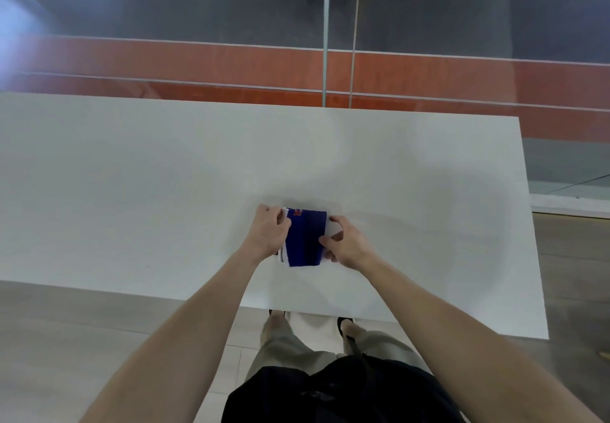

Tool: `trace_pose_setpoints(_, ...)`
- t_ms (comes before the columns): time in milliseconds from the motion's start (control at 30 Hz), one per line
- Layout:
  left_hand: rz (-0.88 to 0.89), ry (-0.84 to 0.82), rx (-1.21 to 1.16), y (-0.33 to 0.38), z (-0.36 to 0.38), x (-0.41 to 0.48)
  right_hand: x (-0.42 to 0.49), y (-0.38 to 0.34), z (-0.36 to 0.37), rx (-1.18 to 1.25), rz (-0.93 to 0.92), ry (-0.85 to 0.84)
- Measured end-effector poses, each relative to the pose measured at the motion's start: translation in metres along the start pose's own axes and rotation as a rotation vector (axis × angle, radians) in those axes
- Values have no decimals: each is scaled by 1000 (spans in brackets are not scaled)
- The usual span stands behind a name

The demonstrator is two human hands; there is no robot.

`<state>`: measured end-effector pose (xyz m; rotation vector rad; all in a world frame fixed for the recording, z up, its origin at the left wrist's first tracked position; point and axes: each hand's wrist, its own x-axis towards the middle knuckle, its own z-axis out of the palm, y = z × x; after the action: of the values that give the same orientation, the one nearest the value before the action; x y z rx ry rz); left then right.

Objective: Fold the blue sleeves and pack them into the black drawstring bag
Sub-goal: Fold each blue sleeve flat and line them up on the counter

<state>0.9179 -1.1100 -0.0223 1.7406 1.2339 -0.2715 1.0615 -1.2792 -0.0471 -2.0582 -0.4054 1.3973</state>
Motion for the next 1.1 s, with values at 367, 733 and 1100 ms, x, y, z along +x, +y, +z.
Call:
trace_pose_setpoints(367,76,1,87,-10,-12,3,9,-29,-5,-276,-203,-130)
trace_pose_setpoints(733,90,26,46,-28,-12,16,26,-43,7,-245,-144,-57)
trace_pose_setpoints(1100,-38,-89,68,-47,-47,25,28,-55,42,156,53,41)
